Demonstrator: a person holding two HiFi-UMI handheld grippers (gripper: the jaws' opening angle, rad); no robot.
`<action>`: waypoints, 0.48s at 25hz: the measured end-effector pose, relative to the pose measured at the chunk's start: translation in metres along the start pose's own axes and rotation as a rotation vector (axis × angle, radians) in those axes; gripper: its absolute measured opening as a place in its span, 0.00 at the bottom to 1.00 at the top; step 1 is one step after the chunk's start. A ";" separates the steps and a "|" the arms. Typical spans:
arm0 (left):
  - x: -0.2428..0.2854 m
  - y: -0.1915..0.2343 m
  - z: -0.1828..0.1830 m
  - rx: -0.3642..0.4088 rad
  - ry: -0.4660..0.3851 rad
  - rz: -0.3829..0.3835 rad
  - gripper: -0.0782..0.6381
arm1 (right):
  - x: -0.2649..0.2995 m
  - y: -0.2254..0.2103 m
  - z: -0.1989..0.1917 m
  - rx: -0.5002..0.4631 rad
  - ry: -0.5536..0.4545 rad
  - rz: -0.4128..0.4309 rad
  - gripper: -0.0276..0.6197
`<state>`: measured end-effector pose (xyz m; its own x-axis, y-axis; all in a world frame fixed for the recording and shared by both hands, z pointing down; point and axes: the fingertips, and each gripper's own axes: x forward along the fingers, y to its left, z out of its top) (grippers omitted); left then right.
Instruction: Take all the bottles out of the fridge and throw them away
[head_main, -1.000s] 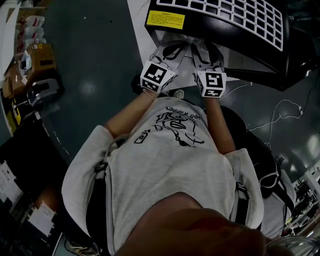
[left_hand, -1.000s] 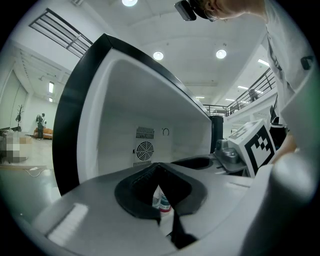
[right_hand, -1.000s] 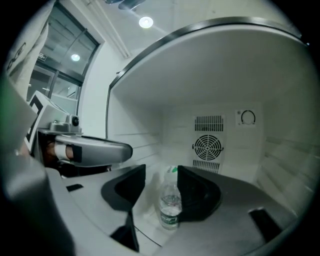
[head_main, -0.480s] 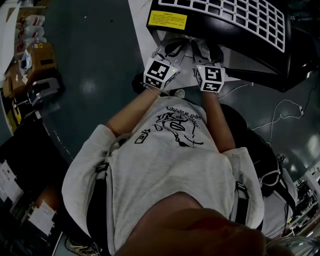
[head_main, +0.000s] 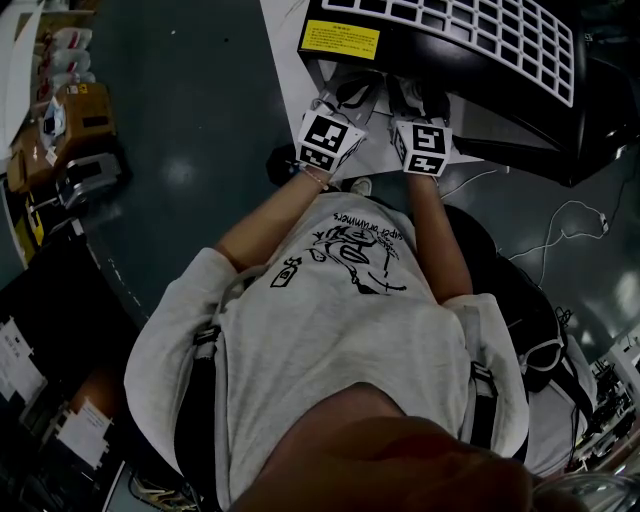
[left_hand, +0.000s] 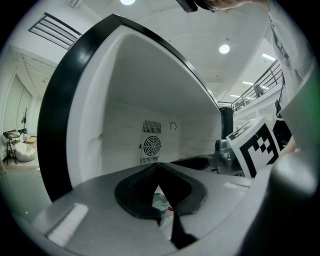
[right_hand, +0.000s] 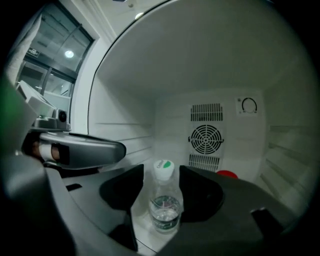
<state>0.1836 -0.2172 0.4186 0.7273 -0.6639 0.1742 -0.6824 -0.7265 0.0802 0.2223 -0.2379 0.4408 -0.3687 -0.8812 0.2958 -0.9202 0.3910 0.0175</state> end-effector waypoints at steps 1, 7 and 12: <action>0.001 0.000 -0.001 0.002 0.003 0.003 0.12 | 0.001 0.000 -0.001 -0.001 0.001 0.000 0.34; 0.005 0.002 -0.007 0.000 0.019 0.010 0.12 | 0.007 -0.002 -0.004 -0.004 0.005 0.004 0.34; 0.005 0.002 -0.008 0.000 0.024 0.010 0.12 | 0.012 0.000 -0.004 -0.007 0.002 0.017 0.34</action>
<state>0.1855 -0.2209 0.4274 0.7185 -0.6665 0.1989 -0.6896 -0.7200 0.0784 0.2182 -0.2477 0.4479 -0.3842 -0.8738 0.2981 -0.9128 0.4079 0.0190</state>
